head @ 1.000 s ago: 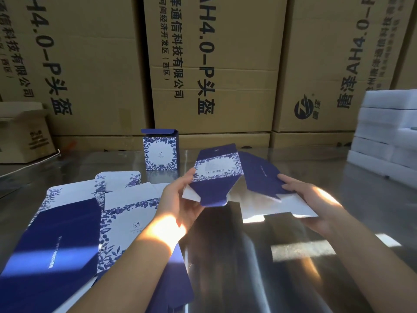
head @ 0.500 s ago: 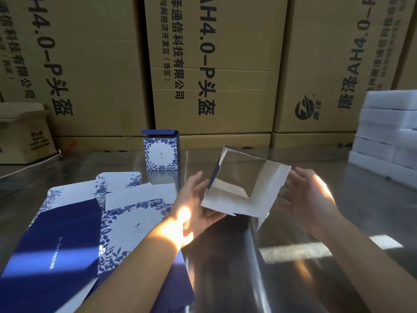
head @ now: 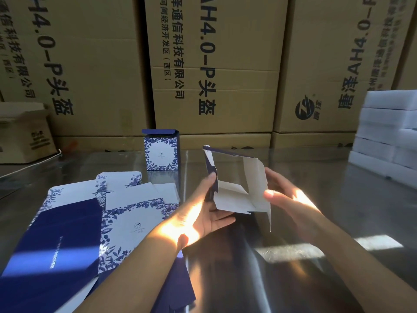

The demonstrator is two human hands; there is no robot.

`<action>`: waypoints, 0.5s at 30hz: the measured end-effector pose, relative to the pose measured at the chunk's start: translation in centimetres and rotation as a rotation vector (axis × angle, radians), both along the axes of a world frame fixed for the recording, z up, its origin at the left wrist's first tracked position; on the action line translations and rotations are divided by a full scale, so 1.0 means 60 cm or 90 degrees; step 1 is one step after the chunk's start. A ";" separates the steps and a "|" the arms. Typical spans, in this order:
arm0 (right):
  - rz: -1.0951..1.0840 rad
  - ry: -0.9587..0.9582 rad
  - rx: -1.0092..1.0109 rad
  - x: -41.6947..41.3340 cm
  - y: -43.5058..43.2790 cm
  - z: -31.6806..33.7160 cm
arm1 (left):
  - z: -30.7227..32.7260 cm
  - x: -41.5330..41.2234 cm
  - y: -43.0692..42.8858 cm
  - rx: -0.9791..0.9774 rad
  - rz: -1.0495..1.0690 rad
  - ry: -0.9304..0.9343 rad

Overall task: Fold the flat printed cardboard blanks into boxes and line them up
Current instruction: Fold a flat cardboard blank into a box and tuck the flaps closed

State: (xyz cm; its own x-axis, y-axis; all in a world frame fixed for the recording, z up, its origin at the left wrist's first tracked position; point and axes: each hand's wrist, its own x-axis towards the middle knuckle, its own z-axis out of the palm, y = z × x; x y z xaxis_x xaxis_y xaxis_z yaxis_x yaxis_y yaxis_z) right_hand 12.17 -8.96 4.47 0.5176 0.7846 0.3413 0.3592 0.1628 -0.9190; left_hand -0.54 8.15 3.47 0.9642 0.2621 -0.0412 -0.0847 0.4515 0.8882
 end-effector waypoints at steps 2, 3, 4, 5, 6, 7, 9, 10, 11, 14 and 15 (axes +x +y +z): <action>-0.033 -0.060 -0.046 0.000 -0.001 0.001 | -0.001 -0.001 -0.002 -0.008 -0.011 -0.018; -0.051 -0.082 -0.064 0.000 -0.001 0.001 | -0.001 -0.002 -0.002 -0.013 -0.014 -0.024; -0.067 -0.099 -0.069 -0.002 0.000 0.001 | -0.001 -0.001 -0.002 -0.013 -0.014 -0.026; -0.079 -0.114 -0.063 -0.004 0.001 0.000 | -0.002 -0.001 -0.003 -0.008 -0.016 -0.027; -0.099 -0.129 -0.055 -0.005 0.002 0.000 | -0.002 -0.001 -0.003 0.001 -0.020 -0.029; -0.128 -0.148 -0.044 -0.003 0.003 -0.003 | -0.003 -0.002 -0.003 0.011 -0.021 -0.031; -0.204 -0.168 0.000 0.005 0.005 -0.009 | -0.005 -0.003 -0.003 0.037 -0.025 -0.027; -0.244 -0.160 0.029 0.008 0.006 -0.011 | -0.005 -0.005 -0.003 0.056 -0.028 -0.020; -0.287 -0.154 0.051 0.011 0.006 -0.011 | -0.005 -0.005 -0.004 0.073 -0.029 -0.011; -0.411 -0.142 0.079 0.022 0.004 -0.009 | -0.004 -0.005 -0.002 0.102 -0.017 -0.009; -0.430 -0.124 0.096 0.024 0.002 -0.008 | -0.002 -0.005 -0.002 0.108 -0.013 -0.021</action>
